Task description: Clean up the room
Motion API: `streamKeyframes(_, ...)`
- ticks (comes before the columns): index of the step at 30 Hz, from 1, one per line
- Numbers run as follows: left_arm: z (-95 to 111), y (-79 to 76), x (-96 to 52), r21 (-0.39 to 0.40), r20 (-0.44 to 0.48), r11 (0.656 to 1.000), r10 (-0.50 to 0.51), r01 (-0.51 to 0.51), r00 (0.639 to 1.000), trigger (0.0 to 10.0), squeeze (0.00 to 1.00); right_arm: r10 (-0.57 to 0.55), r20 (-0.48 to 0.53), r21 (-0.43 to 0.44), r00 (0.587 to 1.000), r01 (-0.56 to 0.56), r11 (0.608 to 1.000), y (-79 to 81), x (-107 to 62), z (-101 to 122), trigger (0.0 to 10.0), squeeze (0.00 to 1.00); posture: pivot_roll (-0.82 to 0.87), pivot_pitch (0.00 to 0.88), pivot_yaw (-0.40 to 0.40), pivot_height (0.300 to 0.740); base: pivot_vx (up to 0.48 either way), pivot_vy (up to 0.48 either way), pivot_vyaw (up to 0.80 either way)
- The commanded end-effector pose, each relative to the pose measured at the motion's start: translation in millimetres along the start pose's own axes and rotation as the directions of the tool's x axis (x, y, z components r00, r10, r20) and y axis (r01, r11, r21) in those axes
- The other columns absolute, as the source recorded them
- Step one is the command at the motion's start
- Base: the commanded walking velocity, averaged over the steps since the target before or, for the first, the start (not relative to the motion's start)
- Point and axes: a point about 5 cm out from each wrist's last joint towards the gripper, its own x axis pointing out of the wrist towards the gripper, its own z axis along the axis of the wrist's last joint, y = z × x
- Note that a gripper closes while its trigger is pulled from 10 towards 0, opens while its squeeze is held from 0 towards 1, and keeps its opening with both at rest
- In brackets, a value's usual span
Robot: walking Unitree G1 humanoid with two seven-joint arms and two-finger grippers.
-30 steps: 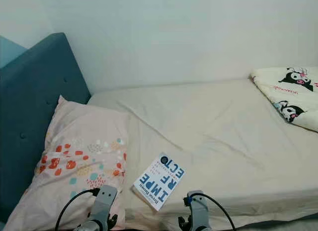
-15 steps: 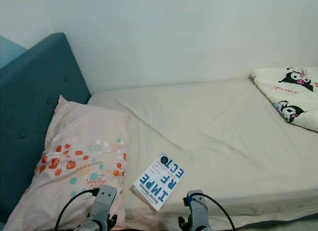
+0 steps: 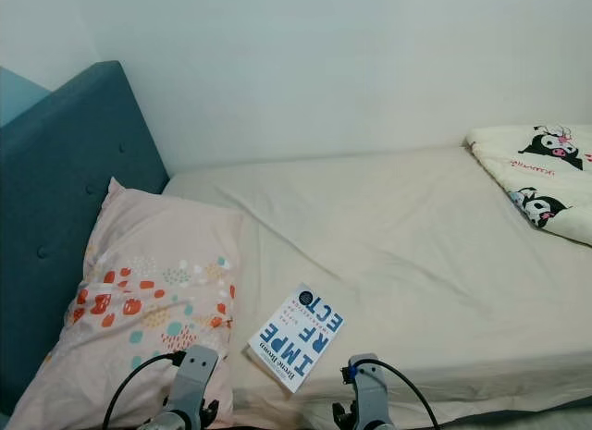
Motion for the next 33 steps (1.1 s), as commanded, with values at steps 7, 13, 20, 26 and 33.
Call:
streamKeyframes(7, 0.9, 4.6, 0.0, -0.017, 0.009, 1.000, 0.007, -0.007, 1.000, 10.0, 0.00, 0.003, 0.008, -0.073, 1.000, -0.002, 0.997, 4.3, 3.9, 9.3, 10.0, 0.00, 0.05, 0.000, 0.031, 0.740, 0.000, 0.000, 0.00)
streamKeyframes(13, 9.9, 14.7, 0.1, -0.039, 0.069, 0.999, 0.025, -0.023, 0.997, 10.0, 0.00, -0.028, 0.079, -0.092, 0.996, 0.035, 0.995, 1.9, 5.4, 23.1, 10.0, 0.00, 0.05, 0.000, 0.034, 0.740, 0.000, 0.000, 0.00)
streamKeyframes(20, 5.6, 27.7, -3.8, -0.076, 0.100, 0.996, 0.058, -0.050, 0.993, 10.0, 0.00, -0.150, 0.134, -0.158, 0.979, 0.171, 0.973, -16.8, 2.1, 35.2, 10.0, 0.00, 0.03, 0.000, 0.050, 0.740, 0.000, 0.000, 0.00)
streamKeyframes(26, 2.0, 22.5, -3.8, -0.050, 0.082, 0.998, 0.042, -0.038, 0.996, 10.0, 0.00, -0.185, 0.135, -0.105, 0.973, 0.199, 0.974, -21.3, 1.7, 37.4, 10.0, 0.00, 0.03, 0.000, 0.056, 0.740, 0.000, 0.000, 0.00)
streamKeyframes(33, 15.0, 12.6, 0.4, -0.044, 0.103, 0.999, 0.030, -0.025, 0.994, 10.0, 0.00, -0.176, 0.128, -0.081, 0.976, 0.187, 0.979, -22.1, 2.8, 40.8, 10.0, 0.00, 0.01, 0.000, 0.027, 0.740, 0.000, 0.000, 0.00)
